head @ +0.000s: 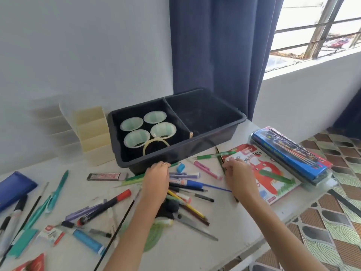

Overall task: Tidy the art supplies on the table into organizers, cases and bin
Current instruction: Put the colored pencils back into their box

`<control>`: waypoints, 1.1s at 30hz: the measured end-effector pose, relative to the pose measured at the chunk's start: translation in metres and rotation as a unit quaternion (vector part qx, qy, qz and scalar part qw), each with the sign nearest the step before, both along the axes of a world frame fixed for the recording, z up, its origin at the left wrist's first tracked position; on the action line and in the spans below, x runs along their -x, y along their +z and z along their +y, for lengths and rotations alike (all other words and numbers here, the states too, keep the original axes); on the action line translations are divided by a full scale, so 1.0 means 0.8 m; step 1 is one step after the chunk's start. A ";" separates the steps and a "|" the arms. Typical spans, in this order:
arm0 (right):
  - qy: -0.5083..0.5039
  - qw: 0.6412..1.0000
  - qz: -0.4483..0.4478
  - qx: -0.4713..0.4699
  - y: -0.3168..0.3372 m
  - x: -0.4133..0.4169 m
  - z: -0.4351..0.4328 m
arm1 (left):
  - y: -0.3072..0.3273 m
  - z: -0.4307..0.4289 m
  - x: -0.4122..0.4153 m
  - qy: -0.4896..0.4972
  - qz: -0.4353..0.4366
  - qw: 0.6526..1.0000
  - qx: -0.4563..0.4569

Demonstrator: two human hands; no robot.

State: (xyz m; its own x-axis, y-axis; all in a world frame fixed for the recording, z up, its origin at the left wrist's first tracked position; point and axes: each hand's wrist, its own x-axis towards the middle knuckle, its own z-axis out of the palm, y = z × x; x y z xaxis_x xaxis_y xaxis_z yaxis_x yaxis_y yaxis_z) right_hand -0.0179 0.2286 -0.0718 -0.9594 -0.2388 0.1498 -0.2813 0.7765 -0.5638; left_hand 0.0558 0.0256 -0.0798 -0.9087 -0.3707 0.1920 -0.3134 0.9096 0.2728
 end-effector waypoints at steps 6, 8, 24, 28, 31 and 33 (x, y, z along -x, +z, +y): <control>0.017 0.998 -0.012 -0.060 -0.014 0.025 -0.005 | -0.008 0.011 0.021 0.028 -0.100 0.984 0.146; 0.018 0.996 -0.010 -0.085 -0.017 0.028 -0.007 | -0.011 0.016 0.022 0.045 -0.097 0.981 0.165; 0.008 0.990 -0.069 -0.125 0.012 0.017 -0.014 | 0.006 0.005 0.001 -0.035 -0.113 0.978 0.170; 0.030 0.989 -0.138 -0.036 0.025 0.003 -0.012 | 0.026 0.015 -0.017 -0.104 -0.070 0.979 0.162; 0.060 0.981 -0.180 0.026 0.043 -0.017 -0.017 | 0.032 0.012 -0.033 -0.183 0.050 0.963 0.193; 0.082 0.974 -0.207 0.049 0.056 -0.039 -0.027 | 0.032 0.004 -0.048 -0.207 0.098 0.954 0.194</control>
